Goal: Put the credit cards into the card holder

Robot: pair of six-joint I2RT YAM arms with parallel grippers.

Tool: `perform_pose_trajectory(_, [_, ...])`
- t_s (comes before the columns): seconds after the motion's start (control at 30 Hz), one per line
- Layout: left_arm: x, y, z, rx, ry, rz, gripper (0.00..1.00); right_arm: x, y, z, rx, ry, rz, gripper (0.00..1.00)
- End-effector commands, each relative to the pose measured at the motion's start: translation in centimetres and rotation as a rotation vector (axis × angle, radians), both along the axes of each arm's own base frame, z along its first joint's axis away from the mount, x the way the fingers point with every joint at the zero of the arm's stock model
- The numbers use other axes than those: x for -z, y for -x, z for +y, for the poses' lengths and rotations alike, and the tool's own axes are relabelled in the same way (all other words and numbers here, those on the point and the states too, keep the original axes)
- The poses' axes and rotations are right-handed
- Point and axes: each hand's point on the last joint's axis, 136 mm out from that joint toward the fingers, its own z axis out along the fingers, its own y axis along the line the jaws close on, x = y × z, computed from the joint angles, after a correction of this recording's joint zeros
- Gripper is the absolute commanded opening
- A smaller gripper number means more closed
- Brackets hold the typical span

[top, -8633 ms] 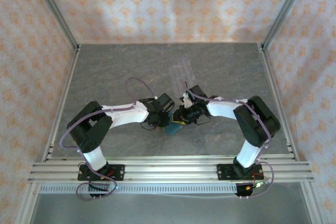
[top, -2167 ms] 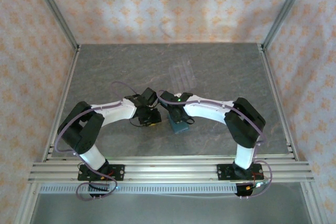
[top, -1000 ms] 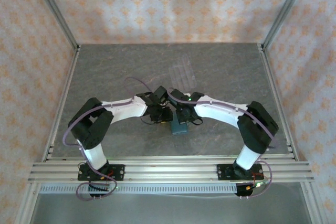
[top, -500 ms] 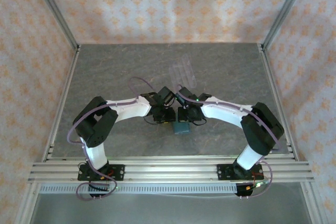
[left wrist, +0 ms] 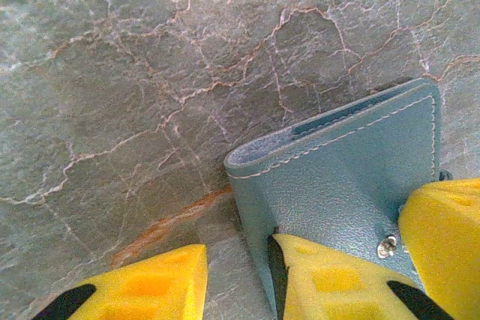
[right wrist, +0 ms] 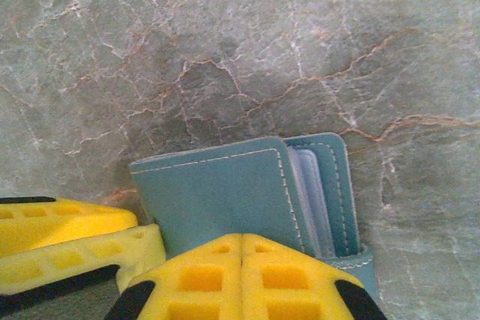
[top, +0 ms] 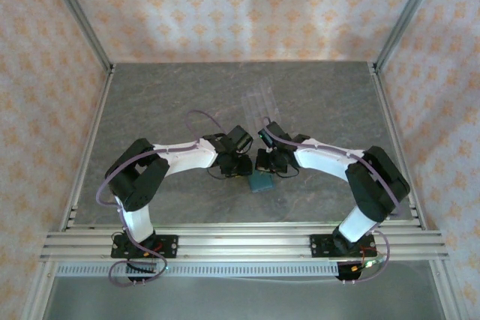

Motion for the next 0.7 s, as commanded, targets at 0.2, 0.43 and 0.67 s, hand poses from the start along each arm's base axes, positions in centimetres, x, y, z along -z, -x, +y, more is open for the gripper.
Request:
perform_pose_trajectory(0.2, [1.6,1.2,-0.3,0.041,-0.038,0.041,0.3,0.4,0.6,0.7,-0.015,-0.045,0.029,0.0])
perform_pose_trajectory(0.43, [1.6,1.1,-0.3,0.041,-0.039,0.039,0.29,1.5,1.2,0.2,-0.023,-0.018,0.057,0.0])
perform_pose_trajectory(0.67, [1.6,1.1,-0.4,0.038,-0.038,0.041,0.29,2.6,1.9,-0.2,-0.021,-0.011,0.085,0.0])
